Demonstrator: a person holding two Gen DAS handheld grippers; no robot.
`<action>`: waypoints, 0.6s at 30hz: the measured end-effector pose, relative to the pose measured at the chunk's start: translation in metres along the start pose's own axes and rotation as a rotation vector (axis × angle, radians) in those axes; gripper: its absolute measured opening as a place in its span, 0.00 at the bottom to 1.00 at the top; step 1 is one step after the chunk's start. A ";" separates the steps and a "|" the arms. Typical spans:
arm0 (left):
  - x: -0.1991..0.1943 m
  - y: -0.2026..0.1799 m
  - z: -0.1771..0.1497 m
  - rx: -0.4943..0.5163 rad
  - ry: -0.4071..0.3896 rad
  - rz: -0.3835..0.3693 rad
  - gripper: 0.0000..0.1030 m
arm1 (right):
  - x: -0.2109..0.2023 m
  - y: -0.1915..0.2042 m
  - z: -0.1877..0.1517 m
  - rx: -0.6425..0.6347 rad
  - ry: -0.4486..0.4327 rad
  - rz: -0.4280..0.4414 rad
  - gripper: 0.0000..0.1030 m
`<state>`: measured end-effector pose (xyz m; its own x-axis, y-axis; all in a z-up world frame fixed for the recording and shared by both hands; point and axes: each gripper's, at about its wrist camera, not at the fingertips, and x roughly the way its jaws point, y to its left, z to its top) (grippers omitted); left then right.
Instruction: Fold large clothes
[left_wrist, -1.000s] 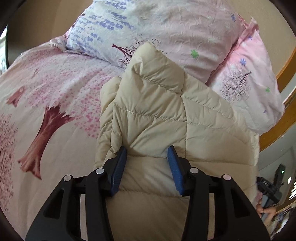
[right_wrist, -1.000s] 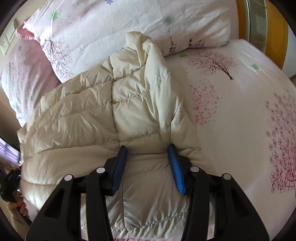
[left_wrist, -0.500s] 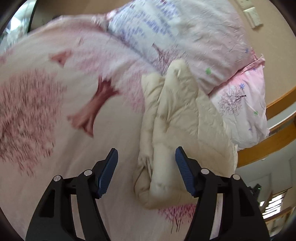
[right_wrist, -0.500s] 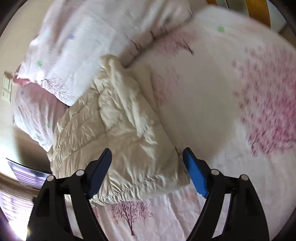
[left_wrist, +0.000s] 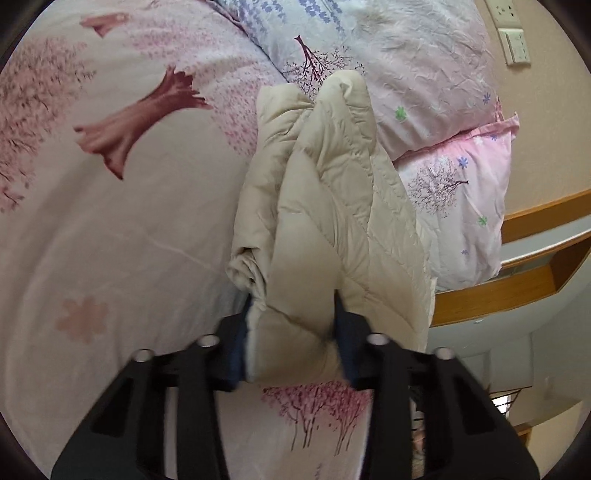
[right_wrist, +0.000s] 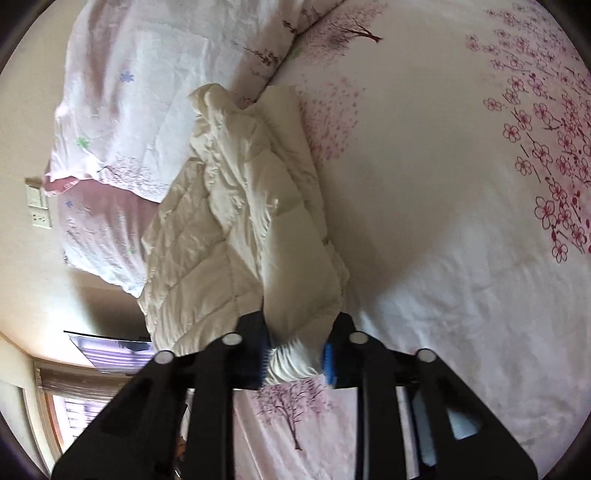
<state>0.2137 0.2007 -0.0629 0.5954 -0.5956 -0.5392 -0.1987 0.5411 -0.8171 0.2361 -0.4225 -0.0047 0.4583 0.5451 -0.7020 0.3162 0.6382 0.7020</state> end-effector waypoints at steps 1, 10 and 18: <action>-0.001 0.000 0.001 -0.006 -0.004 -0.011 0.24 | -0.003 0.004 -0.002 -0.011 -0.009 0.004 0.17; -0.057 0.003 0.004 0.007 -0.157 -0.102 0.14 | -0.019 0.041 -0.029 -0.122 0.005 0.068 0.15; -0.116 0.031 -0.025 -0.008 -0.245 -0.071 0.14 | -0.012 0.058 -0.079 -0.222 0.087 0.087 0.15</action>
<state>0.1188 0.2716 -0.0303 0.7788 -0.4697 -0.4157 -0.1554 0.4976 -0.8533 0.1827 -0.3491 0.0352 0.3991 0.6418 -0.6548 0.0840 0.6856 0.7231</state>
